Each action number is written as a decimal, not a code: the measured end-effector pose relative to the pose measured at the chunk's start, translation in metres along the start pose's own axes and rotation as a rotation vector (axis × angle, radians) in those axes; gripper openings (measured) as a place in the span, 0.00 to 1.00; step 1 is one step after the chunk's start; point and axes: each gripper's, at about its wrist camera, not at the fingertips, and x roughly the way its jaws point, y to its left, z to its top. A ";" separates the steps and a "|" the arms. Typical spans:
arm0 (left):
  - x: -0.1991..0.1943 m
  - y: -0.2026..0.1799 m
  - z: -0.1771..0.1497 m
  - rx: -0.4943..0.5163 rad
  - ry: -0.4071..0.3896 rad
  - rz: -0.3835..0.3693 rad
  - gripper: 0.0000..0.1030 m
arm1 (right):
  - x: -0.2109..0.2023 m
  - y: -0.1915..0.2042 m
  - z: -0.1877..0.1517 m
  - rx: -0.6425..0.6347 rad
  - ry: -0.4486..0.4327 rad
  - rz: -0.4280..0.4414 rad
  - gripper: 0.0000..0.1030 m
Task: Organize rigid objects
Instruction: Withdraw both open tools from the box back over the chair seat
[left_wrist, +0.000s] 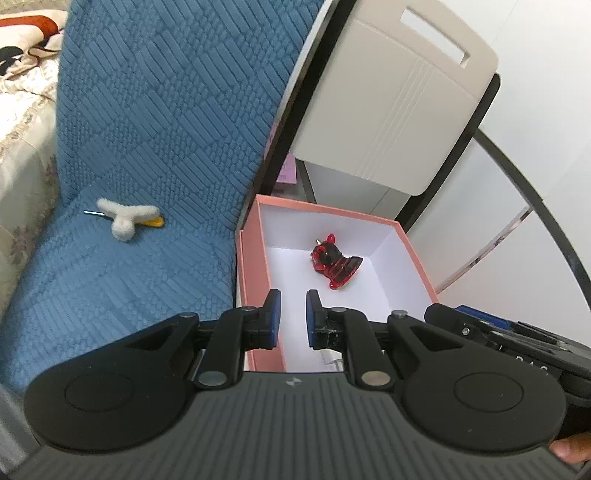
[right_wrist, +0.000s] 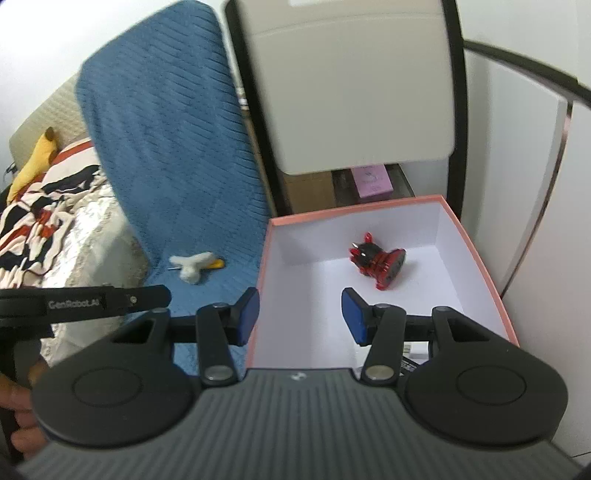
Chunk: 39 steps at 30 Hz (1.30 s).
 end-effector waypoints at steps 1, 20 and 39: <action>-0.006 0.002 -0.001 0.003 -0.005 -0.001 0.15 | -0.005 0.006 -0.001 -0.009 -0.008 0.003 0.51; -0.097 0.062 -0.044 0.008 -0.067 0.031 0.22 | -0.041 0.090 -0.049 -0.112 -0.046 0.036 0.51; -0.106 0.094 -0.070 0.052 -0.121 0.066 0.69 | -0.024 0.114 -0.095 -0.132 -0.041 0.030 0.51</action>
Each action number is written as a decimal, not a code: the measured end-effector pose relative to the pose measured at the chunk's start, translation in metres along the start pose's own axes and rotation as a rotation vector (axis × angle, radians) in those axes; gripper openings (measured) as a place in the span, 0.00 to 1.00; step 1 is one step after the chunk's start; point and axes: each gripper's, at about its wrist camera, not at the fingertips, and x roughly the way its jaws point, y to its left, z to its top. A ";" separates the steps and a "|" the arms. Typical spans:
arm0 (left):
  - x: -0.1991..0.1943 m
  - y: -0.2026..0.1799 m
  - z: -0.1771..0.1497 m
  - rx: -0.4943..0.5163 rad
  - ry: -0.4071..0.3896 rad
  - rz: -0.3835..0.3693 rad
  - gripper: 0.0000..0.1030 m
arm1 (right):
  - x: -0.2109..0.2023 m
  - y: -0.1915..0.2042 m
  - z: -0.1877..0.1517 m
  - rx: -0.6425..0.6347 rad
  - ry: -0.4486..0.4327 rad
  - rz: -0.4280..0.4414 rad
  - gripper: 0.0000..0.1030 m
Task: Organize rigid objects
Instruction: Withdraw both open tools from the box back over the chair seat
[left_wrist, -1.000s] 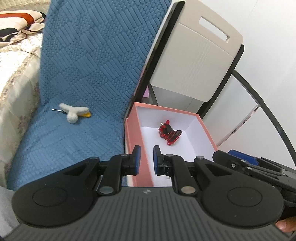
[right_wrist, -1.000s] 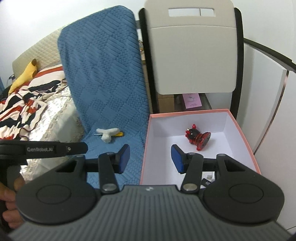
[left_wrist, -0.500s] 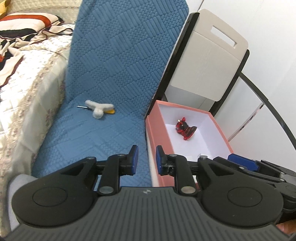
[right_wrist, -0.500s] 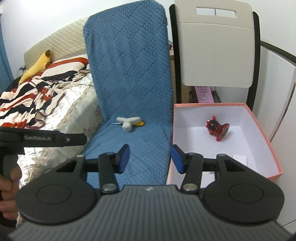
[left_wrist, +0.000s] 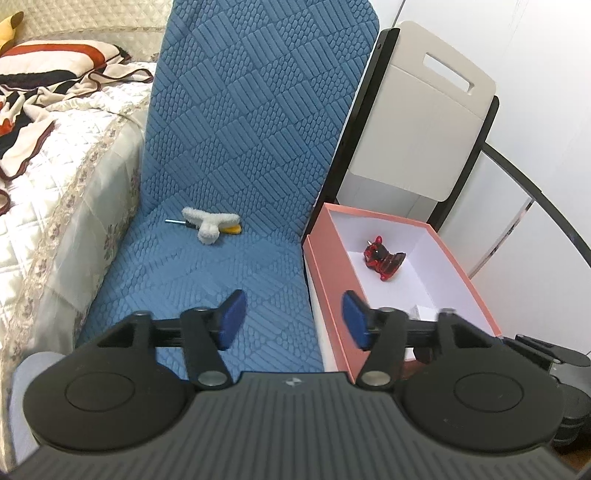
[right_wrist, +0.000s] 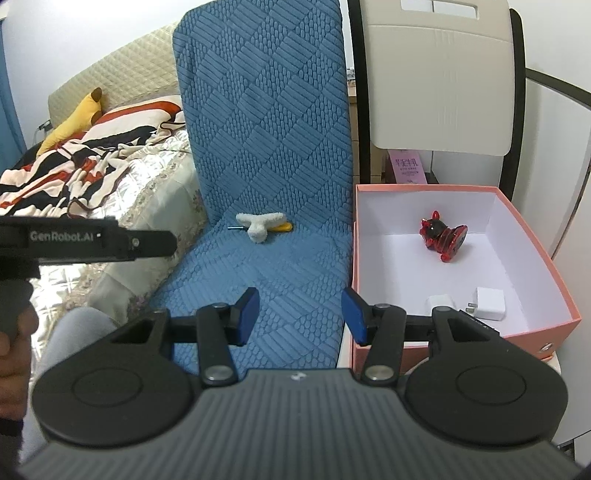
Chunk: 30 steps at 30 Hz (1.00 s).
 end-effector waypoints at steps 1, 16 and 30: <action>0.003 0.001 0.001 0.003 -0.007 0.000 0.73 | 0.004 0.000 -0.001 -0.002 0.000 -0.004 0.51; 0.100 0.059 0.006 0.017 -0.028 0.062 0.87 | 0.089 0.008 0.000 -0.046 0.004 -0.001 0.51; 0.173 0.106 0.032 0.008 0.007 0.088 0.87 | 0.165 0.013 0.013 -0.054 0.014 0.001 0.47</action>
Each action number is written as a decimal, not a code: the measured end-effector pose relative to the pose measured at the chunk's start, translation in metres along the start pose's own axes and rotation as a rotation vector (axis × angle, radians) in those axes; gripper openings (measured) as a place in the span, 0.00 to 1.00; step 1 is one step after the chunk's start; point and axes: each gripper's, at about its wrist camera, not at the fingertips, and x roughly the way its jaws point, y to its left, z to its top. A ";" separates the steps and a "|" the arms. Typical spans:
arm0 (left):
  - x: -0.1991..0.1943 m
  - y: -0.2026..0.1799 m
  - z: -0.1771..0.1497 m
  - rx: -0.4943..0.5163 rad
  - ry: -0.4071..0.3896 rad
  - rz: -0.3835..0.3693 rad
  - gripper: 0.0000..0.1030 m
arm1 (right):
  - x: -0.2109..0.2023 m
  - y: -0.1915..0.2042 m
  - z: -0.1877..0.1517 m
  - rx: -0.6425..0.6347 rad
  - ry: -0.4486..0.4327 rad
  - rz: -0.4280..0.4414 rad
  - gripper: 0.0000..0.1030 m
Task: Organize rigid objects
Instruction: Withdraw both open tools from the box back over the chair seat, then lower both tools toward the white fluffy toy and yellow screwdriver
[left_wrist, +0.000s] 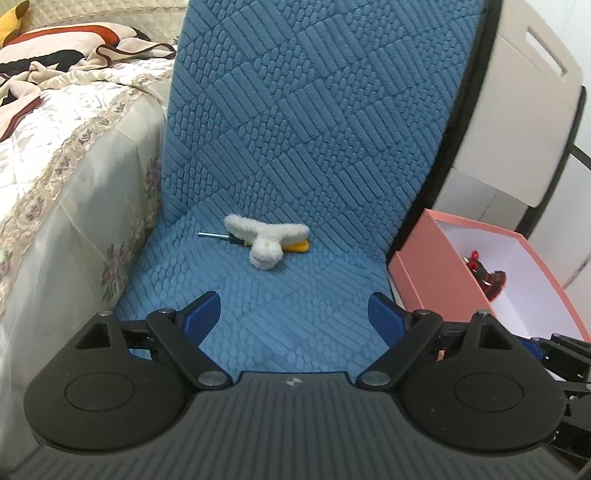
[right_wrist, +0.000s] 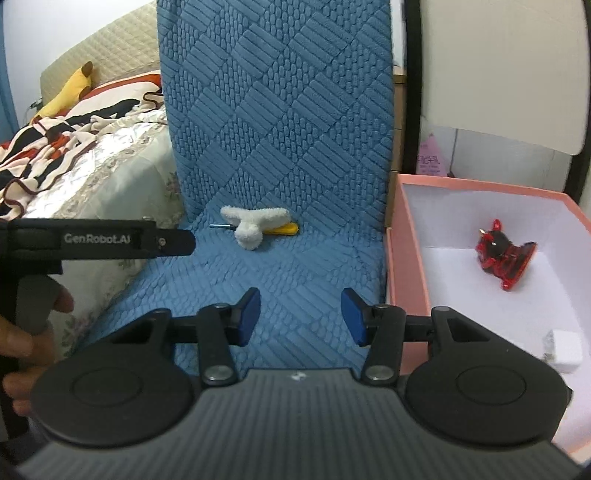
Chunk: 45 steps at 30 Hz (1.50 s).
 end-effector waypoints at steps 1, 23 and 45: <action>0.005 0.002 0.002 -0.007 0.006 0.003 0.87 | 0.004 0.001 0.002 -0.007 0.001 0.008 0.43; 0.135 0.036 0.053 -0.085 0.169 0.012 0.61 | 0.152 -0.005 0.066 -0.125 0.135 0.088 0.27; 0.206 0.062 0.068 -0.200 0.296 -0.112 0.42 | 0.265 0.006 0.080 -0.444 0.203 0.220 0.28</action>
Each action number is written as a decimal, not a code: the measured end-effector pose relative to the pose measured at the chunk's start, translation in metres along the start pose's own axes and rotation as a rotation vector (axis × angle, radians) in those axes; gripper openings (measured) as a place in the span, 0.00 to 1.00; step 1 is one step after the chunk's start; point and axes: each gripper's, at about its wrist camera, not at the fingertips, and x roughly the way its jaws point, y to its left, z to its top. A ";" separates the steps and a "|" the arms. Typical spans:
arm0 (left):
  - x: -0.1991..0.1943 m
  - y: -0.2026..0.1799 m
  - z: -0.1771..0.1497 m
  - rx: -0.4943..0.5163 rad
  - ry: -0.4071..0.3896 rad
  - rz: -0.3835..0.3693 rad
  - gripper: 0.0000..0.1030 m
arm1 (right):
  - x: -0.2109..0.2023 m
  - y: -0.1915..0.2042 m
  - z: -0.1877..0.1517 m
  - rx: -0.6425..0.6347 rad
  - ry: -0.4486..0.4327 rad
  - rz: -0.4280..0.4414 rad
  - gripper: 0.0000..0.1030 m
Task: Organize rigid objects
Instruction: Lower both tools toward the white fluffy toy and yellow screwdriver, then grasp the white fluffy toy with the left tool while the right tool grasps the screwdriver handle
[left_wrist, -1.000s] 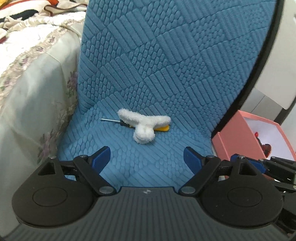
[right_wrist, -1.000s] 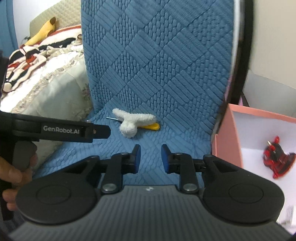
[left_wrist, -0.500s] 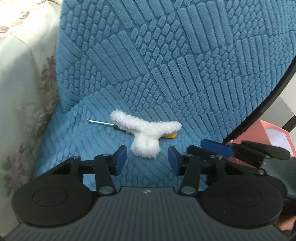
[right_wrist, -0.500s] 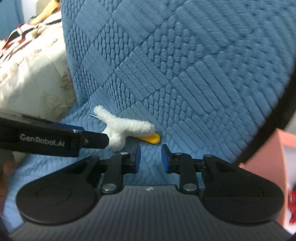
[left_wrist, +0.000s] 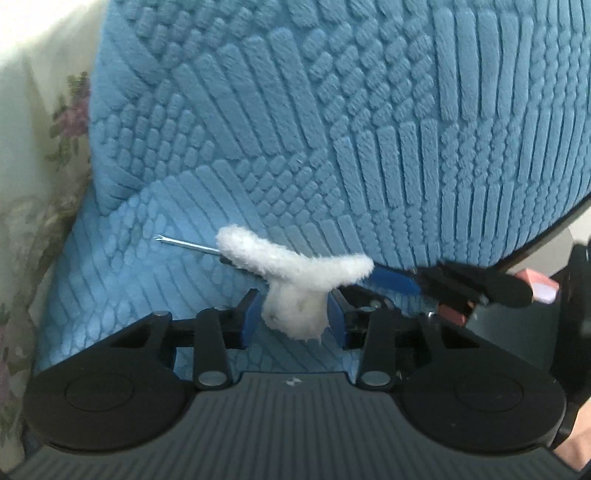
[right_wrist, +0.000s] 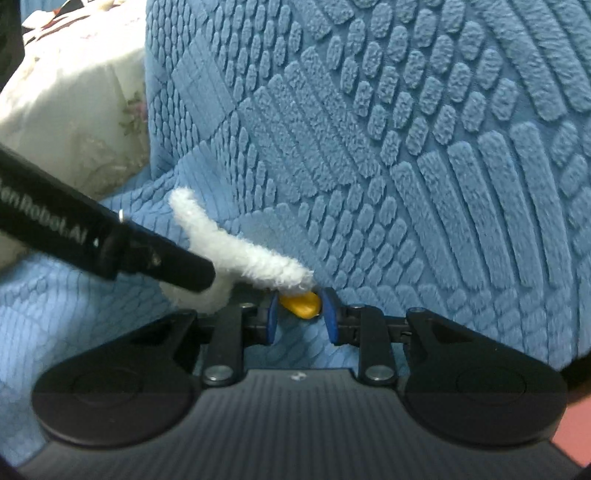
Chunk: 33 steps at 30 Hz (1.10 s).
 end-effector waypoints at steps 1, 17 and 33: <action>0.003 -0.002 0.000 0.010 0.008 0.001 0.40 | 0.002 0.000 0.001 -0.014 -0.002 0.008 0.29; 0.015 -0.008 -0.003 0.026 -0.021 0.034 0.39 | 0.019 0.011 0.004 -0.050 0.032 -0.007 0.24; -0.005 -0.003 -0.029 -0.028 -0.048 0.014 0.35 | -0.025 0.033 -0.020 0.009 0.094 -0.028 0.20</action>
